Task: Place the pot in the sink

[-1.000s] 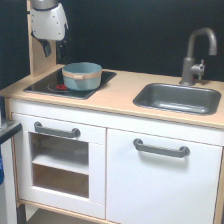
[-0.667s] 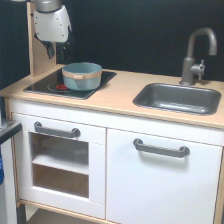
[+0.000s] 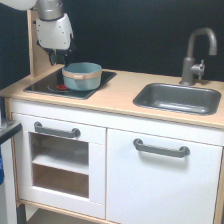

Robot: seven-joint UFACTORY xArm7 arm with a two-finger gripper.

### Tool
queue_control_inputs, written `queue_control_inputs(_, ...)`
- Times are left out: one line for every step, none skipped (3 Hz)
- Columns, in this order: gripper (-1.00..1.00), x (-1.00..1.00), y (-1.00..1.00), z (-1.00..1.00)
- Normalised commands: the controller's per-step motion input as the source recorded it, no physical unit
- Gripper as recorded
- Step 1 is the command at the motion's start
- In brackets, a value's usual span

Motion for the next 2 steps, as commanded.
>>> queue_control_inputs(1.0,0.18,0.12,-0.93)
queue_control_inputs(0.33,0.27,0.06,-0.77)
